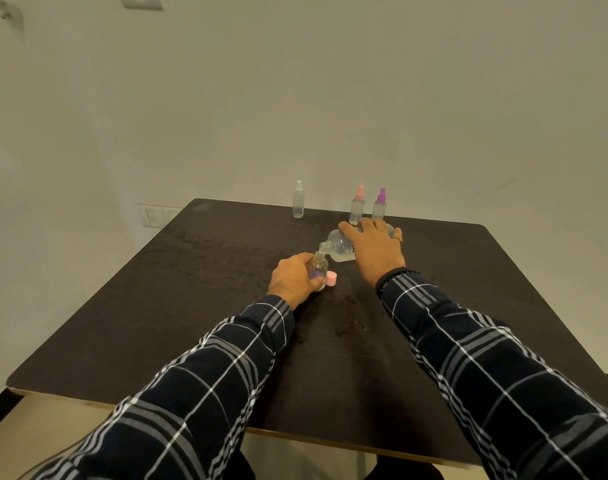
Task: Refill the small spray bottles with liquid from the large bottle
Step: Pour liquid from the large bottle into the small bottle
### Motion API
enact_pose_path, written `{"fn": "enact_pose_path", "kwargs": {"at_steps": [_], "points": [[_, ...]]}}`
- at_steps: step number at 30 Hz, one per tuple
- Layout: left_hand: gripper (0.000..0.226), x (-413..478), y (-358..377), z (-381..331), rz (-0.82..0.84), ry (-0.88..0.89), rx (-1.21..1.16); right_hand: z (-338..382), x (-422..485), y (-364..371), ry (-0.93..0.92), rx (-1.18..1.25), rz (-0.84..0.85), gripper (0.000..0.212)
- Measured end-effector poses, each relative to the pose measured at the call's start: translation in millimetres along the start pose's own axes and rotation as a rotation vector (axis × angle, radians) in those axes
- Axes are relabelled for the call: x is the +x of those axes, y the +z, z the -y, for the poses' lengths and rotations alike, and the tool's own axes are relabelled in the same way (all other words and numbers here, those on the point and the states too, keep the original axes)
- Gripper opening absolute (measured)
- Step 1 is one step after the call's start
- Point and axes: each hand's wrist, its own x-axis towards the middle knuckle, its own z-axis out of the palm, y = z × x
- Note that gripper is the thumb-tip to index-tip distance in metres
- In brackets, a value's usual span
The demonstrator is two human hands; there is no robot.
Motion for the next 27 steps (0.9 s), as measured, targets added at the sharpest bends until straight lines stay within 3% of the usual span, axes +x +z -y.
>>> {"fn": "enact_pose_path", "kwargs": {"at_steps": [27], "points": [[0.059, -1.0, -0.7, -1.0, 0.003, -0.014, 0.009, 0.9, 2.2, -1.4, -0.014, -0.001, 0.017, 0.067]]}}
